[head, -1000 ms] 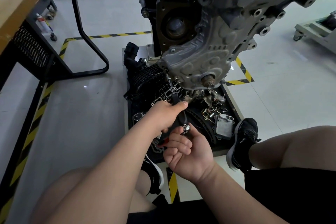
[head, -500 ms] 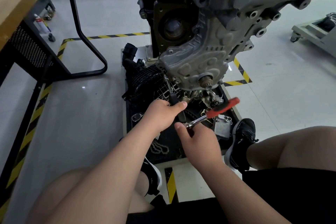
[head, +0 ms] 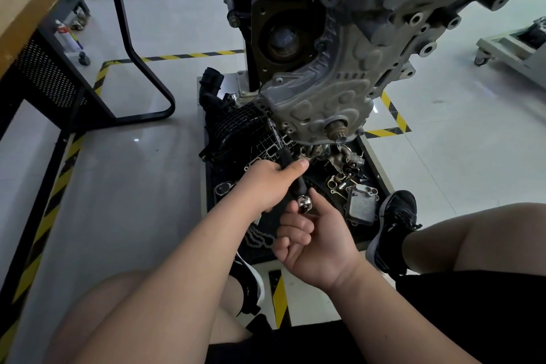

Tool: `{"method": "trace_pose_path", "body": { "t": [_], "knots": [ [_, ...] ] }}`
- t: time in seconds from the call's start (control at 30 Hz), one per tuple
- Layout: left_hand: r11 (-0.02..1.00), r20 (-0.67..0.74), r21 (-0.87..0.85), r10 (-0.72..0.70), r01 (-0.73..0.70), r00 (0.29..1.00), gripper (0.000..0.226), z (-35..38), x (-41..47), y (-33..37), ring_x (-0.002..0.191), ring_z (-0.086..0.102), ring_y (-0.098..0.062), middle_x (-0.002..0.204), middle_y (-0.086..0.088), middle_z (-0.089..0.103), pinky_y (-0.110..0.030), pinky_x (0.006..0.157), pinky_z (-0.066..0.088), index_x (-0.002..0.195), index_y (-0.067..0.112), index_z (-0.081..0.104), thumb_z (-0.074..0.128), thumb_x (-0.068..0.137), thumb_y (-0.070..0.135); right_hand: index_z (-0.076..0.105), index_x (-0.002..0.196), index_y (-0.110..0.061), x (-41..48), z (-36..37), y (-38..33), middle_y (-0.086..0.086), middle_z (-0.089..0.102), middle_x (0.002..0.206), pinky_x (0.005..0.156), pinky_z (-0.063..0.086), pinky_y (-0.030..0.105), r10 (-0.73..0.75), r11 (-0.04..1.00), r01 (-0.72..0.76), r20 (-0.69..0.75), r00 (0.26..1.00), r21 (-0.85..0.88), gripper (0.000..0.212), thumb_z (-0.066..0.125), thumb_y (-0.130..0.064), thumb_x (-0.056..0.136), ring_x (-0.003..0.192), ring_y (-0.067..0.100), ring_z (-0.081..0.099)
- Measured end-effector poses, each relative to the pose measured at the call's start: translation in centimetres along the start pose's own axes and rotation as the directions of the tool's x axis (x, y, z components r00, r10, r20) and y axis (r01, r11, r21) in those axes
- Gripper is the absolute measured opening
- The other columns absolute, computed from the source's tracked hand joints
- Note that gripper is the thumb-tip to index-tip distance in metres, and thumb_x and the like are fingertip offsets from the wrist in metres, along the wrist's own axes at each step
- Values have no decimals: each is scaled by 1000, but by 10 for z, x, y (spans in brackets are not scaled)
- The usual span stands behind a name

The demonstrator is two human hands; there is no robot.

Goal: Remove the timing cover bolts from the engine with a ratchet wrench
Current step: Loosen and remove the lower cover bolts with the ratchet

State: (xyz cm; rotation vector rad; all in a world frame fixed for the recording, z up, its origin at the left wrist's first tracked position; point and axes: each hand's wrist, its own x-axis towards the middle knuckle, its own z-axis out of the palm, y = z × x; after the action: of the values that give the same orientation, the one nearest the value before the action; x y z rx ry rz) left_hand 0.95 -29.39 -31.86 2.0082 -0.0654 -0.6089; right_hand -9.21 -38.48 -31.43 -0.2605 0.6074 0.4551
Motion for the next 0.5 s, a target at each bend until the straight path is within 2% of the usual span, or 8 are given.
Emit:
{"method": "trace_pose_path", "body": {
  "t": [0.1,0.37,0.43,0.5],
  "knots": [
    [1000,-3,-19,-3,3,1000,52,0,1,-2,38,43,-12,39,11,44,-21,40,33,60,18,57,59,82,65,58,66,-12,1,2,5,-5,34,42,45,44,23,44,989,-56,91,995,136,48,46,-51,90,32,12,33],
    [1000,-44,28,2,-1,999,49,-1,2,-4,34,49,4,39,15,53,-21,47,35,63,20,63,61,80,65,60,65,-12,1,6,5,-5,34,42,44,44,23,58,994,-64,81,995,84,46,49,-53,85,31,12,33],
    [999,-52,33,-4,5,999,49,-1,2,-4,34,48,4,39,16,52,-21,47,35,63,20,62,62,79,65,61,63,-13,0,7,6,-5,33,42,43,44,23,45,998,-47,39,998,41,50,49,-56,86,31,11,32],
    [999,-73,45,-4,7,997,48,-2,2,-4,32,46,4,37,17,49,-22,46,33,60,20,59,63,79,65,59,64,-14,2,7,7,-5,31,44,43,42,24,-18,996,11,-76,997,-88,52,50,-58,89,33,12,29]
  ]
}}
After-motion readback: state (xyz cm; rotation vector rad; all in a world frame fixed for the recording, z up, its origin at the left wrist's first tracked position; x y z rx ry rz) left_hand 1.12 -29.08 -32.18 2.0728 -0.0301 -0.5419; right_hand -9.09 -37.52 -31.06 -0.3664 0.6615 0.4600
